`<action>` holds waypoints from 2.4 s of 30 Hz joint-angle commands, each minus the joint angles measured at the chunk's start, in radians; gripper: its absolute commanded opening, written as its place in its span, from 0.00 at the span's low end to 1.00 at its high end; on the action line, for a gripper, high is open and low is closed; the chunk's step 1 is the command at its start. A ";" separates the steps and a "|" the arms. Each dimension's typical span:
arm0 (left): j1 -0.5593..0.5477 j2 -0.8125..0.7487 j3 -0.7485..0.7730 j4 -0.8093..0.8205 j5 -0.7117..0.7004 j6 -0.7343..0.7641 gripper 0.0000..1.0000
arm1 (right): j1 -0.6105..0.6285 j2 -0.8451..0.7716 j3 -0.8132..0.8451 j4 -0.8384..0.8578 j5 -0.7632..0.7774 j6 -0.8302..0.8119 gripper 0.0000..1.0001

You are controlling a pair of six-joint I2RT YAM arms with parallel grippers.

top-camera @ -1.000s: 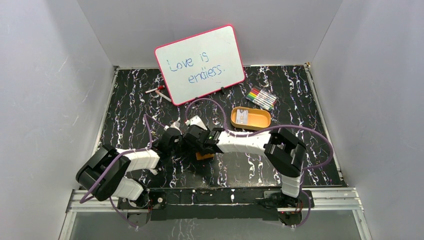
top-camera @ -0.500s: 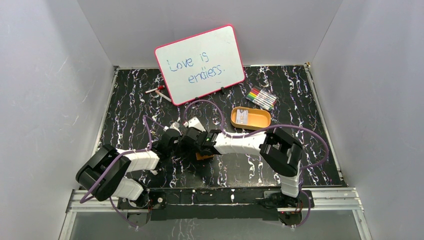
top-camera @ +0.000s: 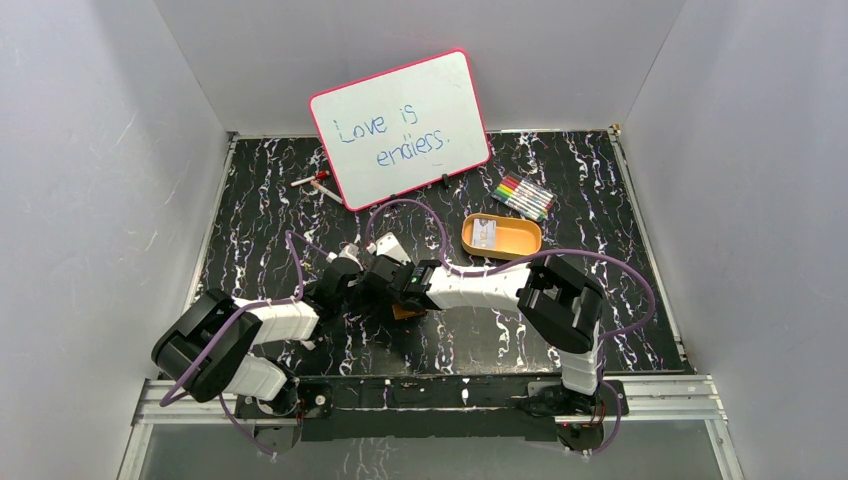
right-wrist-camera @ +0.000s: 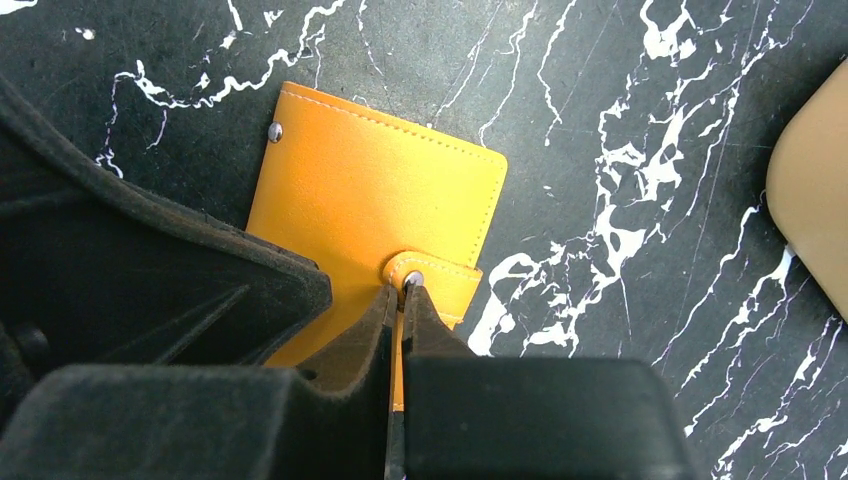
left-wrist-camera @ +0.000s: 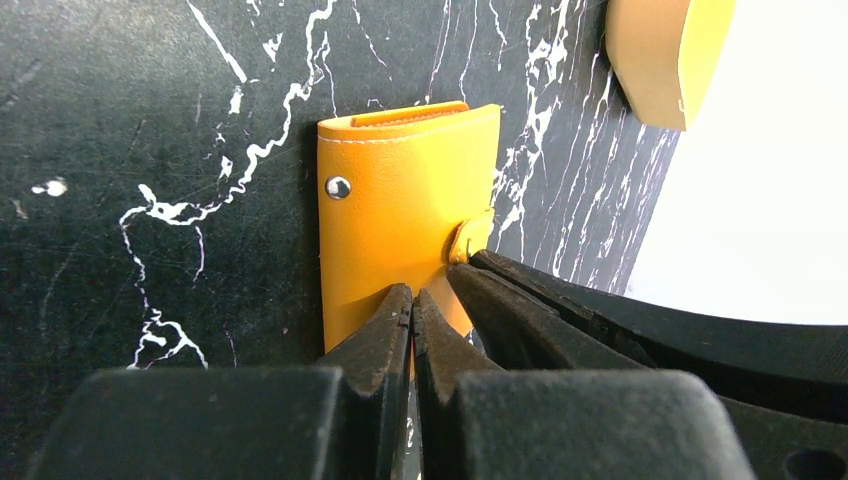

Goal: Put the credit cards into the card holder
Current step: Open the card holder at the center of the board.

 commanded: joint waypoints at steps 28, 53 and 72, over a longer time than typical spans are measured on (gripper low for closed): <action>-0.003 -0.030 0.046 -0.190 -0.034 0.108 0.02 | -0.093 -0.340 -0.229 0.082 -0.073 0.165 0.00; -0.003 -0.414 0.031 -0.497 -0.125 0.140 0.58 | -0.095 -0.482 -0.275 0.172 -0.181 0.171 0.00; -0.003 -0.252 0.082 -0.409 -0.098 0.175 0.55 | -0.094 -0.714 -0.467 -0.319 0.101 0.526 0.00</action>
